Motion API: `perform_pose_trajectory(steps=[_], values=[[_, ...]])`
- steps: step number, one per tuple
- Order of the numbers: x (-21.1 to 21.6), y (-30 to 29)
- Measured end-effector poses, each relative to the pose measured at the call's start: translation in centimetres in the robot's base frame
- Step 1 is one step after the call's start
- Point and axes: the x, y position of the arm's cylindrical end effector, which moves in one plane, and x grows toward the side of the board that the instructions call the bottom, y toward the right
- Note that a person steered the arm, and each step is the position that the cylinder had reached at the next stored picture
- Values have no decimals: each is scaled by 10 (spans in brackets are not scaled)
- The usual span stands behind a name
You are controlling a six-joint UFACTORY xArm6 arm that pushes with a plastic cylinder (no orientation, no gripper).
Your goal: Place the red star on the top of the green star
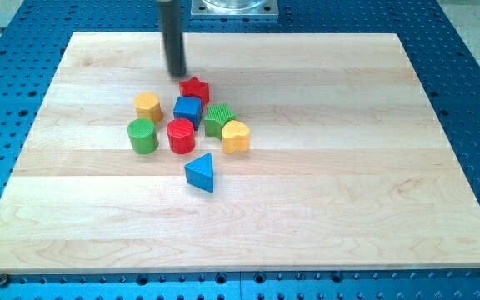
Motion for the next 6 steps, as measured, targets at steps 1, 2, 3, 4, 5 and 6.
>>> perform_pose_trajectory(steps=[1, 2, 3, 4, 5, 6], values=[[8, -5], [29, -5], [22, 32], [3, 70], [3, 72], [3, 69]])
